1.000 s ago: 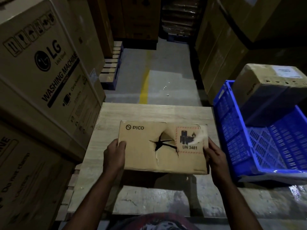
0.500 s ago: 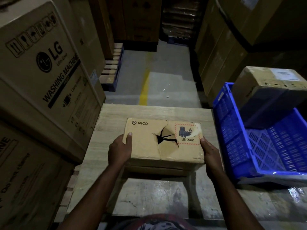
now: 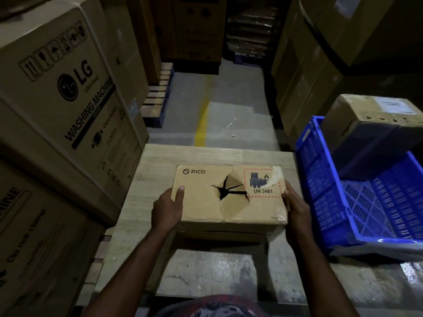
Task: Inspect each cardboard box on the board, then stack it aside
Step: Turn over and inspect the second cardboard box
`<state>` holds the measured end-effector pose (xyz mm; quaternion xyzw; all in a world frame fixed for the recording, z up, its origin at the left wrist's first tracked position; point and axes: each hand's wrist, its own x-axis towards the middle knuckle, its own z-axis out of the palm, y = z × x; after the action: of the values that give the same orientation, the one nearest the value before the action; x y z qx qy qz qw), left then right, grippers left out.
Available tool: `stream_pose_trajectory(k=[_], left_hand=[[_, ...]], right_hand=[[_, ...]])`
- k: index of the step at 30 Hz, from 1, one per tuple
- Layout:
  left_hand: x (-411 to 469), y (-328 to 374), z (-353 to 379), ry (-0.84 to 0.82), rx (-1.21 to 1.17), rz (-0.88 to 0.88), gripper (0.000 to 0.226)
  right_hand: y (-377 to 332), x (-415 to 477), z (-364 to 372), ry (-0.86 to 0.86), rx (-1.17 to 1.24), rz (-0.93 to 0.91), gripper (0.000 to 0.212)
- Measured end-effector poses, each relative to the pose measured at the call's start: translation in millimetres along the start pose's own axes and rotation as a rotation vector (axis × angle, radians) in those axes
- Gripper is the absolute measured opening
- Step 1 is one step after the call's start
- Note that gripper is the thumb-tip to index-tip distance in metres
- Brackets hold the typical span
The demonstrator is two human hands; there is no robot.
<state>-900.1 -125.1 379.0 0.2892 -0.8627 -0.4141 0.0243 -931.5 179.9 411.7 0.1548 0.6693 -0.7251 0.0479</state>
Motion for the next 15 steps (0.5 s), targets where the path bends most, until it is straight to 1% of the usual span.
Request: stream_pose_trajectory(k=[2, 5, 10, 13, 15], left_hand=[[0, -1, 0, -0.021, -0.026, -0.004, 0.053], [-1, -2, 0, -0.053, -0.065, -0.013, 0.052], [-7, -9, 10, -0.116, -0.066, -0.016, 0.050], [-12, -5, 16, -0.100, -0.066, -0.049, 0.048], [-15, 8, 13, -0.063, -0.117, -0.027, 0.053]], right_hand=[[-13, -3, 2, -0.009, -0.018, -0.035, 0.052], [-33, -6, 7, -0.035, -0.075, -0.103, 0.042], [-67, -18, 23, -0.056, -0.228, -0.241, 0.038], [-74, -26, 41, -0.068, -0.284, -0.262, 0.030], [-71, -28, 53, -0.082, -0.351, -0.274, 0.050]])
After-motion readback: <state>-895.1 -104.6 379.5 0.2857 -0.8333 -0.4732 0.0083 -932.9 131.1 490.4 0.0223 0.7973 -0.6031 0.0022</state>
